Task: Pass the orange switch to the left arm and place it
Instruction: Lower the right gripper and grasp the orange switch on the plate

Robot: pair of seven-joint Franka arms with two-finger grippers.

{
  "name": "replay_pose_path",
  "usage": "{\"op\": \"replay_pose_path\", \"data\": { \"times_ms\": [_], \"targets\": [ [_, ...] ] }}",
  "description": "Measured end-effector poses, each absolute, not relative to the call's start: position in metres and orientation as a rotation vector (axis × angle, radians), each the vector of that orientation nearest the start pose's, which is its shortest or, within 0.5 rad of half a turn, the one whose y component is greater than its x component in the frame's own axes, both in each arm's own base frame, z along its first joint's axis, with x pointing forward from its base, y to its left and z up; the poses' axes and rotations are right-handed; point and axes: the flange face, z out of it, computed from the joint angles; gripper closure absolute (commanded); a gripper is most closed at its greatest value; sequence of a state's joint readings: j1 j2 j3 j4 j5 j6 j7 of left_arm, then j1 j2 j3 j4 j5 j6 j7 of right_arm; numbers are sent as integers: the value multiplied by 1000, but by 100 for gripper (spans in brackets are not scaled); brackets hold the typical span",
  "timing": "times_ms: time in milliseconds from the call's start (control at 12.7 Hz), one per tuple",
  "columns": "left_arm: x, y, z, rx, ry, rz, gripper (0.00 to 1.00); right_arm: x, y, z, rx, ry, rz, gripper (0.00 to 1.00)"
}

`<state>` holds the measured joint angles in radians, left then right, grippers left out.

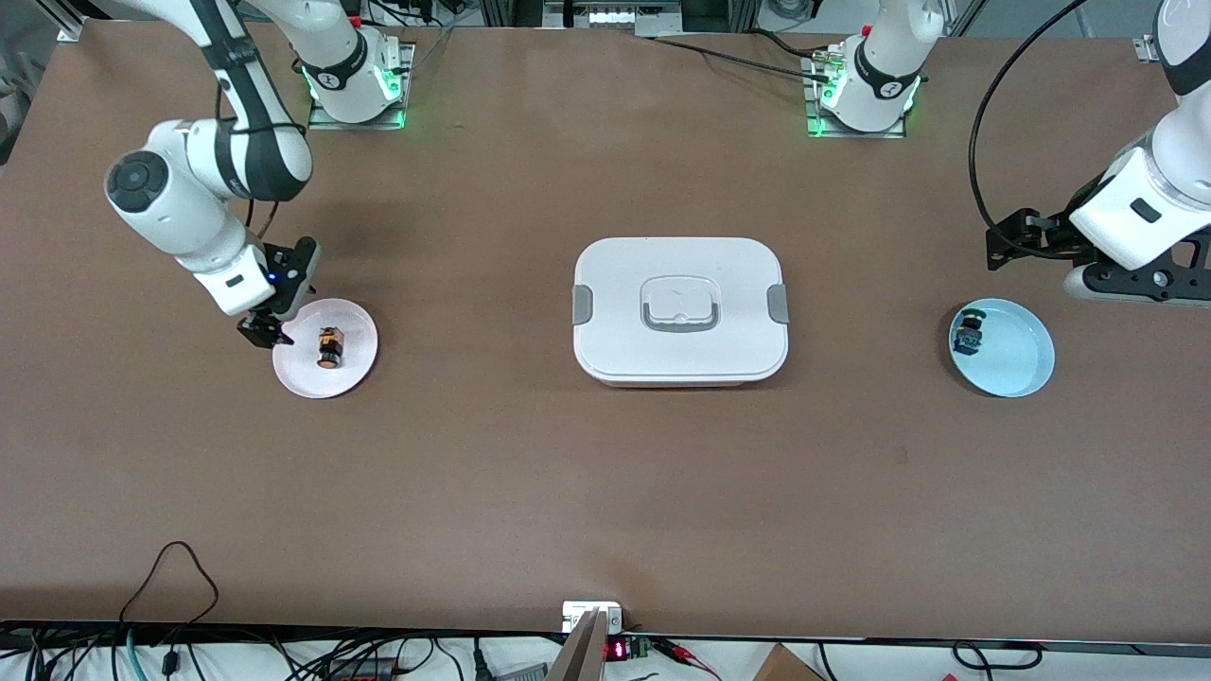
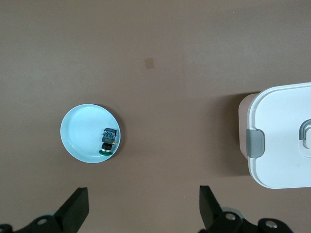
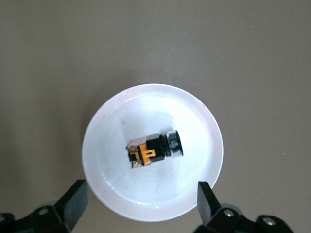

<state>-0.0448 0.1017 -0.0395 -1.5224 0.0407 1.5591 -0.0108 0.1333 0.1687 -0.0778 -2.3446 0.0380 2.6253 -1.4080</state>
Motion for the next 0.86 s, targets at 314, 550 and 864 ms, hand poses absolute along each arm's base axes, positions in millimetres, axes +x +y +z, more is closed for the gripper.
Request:
{"op": "replay_pose_path", "data": {
  "times_ms": [314, 550, 864],
  "targets": [
    [581, -44, 589, -3098, 115, 98, 0, 530, 34, 222, -2388, -2176, -176, 0],
    [581, -44, 589, -3098, 115, 98, 0, 531, 49, 213, -2359, -2213, -189, 0],
    [581, -44, 589, -3098, 115, 98, 0, 533, 50, 215, -2345, -2231, -193, 0]
  ]
}}
